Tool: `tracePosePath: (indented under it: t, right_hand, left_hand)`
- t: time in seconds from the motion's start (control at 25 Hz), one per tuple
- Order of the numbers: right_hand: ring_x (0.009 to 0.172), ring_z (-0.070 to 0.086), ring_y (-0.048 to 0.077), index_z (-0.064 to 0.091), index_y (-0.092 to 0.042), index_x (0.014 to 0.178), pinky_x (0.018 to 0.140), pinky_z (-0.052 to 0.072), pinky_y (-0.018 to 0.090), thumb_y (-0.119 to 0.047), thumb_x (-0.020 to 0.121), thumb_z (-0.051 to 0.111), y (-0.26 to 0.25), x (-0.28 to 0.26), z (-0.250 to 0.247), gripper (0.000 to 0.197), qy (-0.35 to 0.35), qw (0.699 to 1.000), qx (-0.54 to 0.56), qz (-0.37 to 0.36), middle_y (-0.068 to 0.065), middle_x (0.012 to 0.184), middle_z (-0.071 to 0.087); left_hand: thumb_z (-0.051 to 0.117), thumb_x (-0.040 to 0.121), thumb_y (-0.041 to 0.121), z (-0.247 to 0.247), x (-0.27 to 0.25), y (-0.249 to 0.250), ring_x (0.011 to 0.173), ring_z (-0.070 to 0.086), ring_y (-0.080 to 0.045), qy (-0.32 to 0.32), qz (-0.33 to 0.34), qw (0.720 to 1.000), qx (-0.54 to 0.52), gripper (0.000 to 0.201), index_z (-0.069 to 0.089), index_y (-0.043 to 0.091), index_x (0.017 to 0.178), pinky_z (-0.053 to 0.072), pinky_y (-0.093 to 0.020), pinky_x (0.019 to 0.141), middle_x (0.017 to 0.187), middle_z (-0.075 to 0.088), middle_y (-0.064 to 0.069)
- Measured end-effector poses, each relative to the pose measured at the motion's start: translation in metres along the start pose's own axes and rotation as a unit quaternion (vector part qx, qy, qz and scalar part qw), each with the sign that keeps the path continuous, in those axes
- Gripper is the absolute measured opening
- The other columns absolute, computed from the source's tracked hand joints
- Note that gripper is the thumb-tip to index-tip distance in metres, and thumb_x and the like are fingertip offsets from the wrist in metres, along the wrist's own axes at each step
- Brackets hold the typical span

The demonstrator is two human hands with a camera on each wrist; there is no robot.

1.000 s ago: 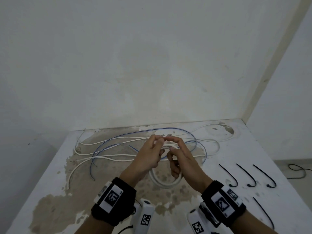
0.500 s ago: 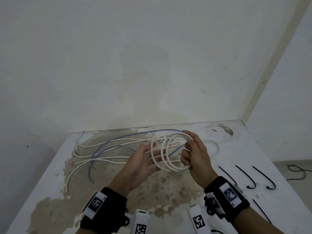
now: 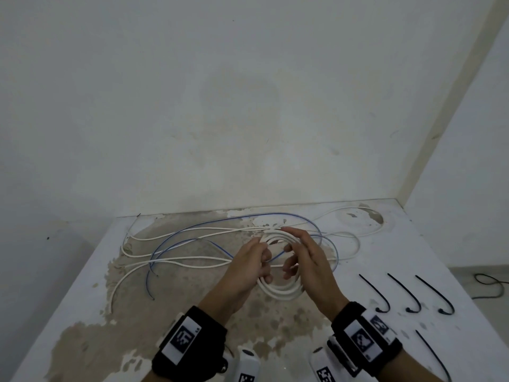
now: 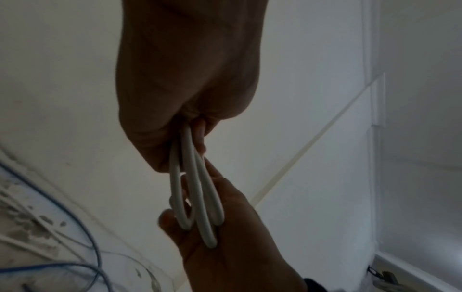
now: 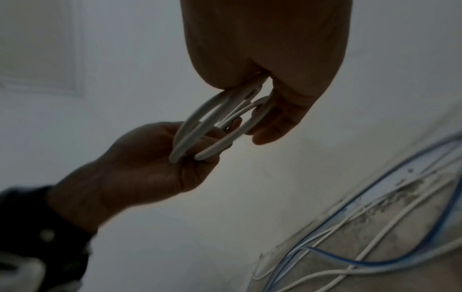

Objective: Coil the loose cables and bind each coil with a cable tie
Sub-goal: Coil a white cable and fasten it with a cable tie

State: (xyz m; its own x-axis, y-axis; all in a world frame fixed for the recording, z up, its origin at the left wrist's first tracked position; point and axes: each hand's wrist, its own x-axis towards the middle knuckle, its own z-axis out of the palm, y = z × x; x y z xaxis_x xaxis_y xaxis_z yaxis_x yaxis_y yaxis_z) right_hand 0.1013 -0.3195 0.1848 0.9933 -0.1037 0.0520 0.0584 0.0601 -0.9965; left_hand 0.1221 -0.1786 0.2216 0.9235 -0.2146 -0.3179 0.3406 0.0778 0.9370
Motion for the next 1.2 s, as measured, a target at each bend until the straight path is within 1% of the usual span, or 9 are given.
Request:
tracePosePath:
  t: [0.16,0.28,0.4,0.48,0.6,0.76,0.96,1.04,1.2]
  right_hand:
    - [0.052,0.052,0.003,0.058,-0.031,0.132,0.053,0.04,0.017,-0.023,0.106,0.043,0.005,0.0,-0.006,0.032,0.019,0.984,-0.127,-0.124,-0.005,0.081,0.065]
    - [0.061,0.053,0.003,0.044,-0.029,0.146,0.061,0.038,0.011,-0.029,0.103,0.048,0.004,0.001,-0.01,0.043,-0.011,0.963,-0.198,-0.185,-0.008,0.081,0.059]
    - [0.073,0.059,0.008,0.034,-0.024,0.153,0.066,0.045,0.017,-0.032,0.103,0.048,0.009,0.001,-0.012,0.053,-0.039,0.95,-0.246,-0.189,-0.011,0.085,0.06]
    - [0.082,0.064,0.009,0.041,-0.023,0.149,0.073,0.051,0.024,-0.028,0.105,0.045,0.012,0.002,-0.012,0.045,-0.021,0.945,-0.262,-0.195,-0.005,0.095,0.068]
    - [0.098,0.067,0.001,0.057,-0.017,0.137,0.084,0.054,0.023,-0.029,0.105,0.04,0.012,0.003,-0.007,0.039,0.008,0.943,-0.252,-0.219,-0.005,0.117,0.07]
    - [0.081,0.066,0.001,0.062,-0.026,0.129,0.071,0.052,0.016,-0.026,0.107,0.042,0.004,0.002,-0.006,0.031,0.044,0.968,-0.172,-0.176,-0.01,0.1,0.071]
    - [0.043,0.033,0.001,0.061,-0.028,0.131,0.045,0.033,0.017,-0.02,0.108,0.037,-0.002,-0.003,-0.021,0.034,0.015,0.996,-0.073,-0.045,-0.021,0.053,0.053]
    - [0.047,0.028,0.006,0.06,-0.026,0.132,0.046,0.027,0.021,-0.009,0.107,0.032,-0.003,-0.004,-0.019,0.041,-0.032,0.999,-0.007,0.016,-0.017,0.058,0.047]
    - [0.08,0.064,0.005,0.068,-0.022,0.123,0.069,0.05,0.016,-0.005,0.104,0.046,-0.014,0.002,-0.01,0.034,0.035,0.998,0.043,-0.032,-0.009,0.096,0.072]
  left_hand:
    - [0.035,0.104,0.038,0.003,0.0,-0.002,0.042,0.018,-0.009,0.037,-0.02,0.999,0.008,0.043,0.048,0.011,0.073,0.02,-0.022,0.041,0.054,0.023,0.004]
    - [0.036,0.105,0.033,0.003,0.0,-0.004,0.041,0.018,-0.007,0.013,0.014,1.0,0.009,0.04,0.046,0.012,0.073,0.02,-0.02,0.039,0.055,0.029,0.004]
    - [0.034,0.106,0.021,-0.003,0.006,-0.005,0.042,0.028,-0.007,0.023,0.077,0.994,0.068,0.029,0.063,0.018,0.103,0.025,-0.021,0.041,0.065,0.051,0.001]
    - [0.033,0.106,0.021,-0.006,0.008,-0.006,0.043,0.035,-0.006,0.043,0.142,0.978,0.146,0.033,0.062,0.026,0.122,0.031,-0.021,0.044,0.065,0.053,0.002]
    - [0.037,0.105,0.028,-0.002,0.003,-0.006,0.057,0.05,-0.018,0.033,0.222,0.951,0.215,0.033,0.065,0.02,0.119,0.038,-0.023,0.045,0.073,0.057,0.001]
    - [0.042,0.103,0.029,-0.007,0.008,-0.011,0.048,0.045,-0.002,0.103,0.237,0.941,0.22,0.028,0.066,0.015,0.101,0.035,-0.014,0.048,0.056,0.054,0.014]
    - [0.04,0.103,0.028,-0.025,0.02,-0.013,0.063,0.045,-0.017,0.193,0.233,0.936,0.18,0.022,0.056,0.012,0.1,0.037,-0.025,0.056,0.07,0.047,0.005]
    - [0.041,0.103,0.027,-0.025,0.017,-0.013,0.059,0.045,-0.011,0.193,0.24,0.933,0.187,0.023,0.057,0.012,0.104,0.036,-0.018,0.053,0.069,0.048,0.006]
    - [0.037,0.105,0.028,-0.014,0.01,-0.017,0.042,0.026,-0.021,0.099,0.181,0.973,0.103,0.032,0.059,0.008,0.115,0.025,-0.032,0.04,0.054,0.033,-0.005]
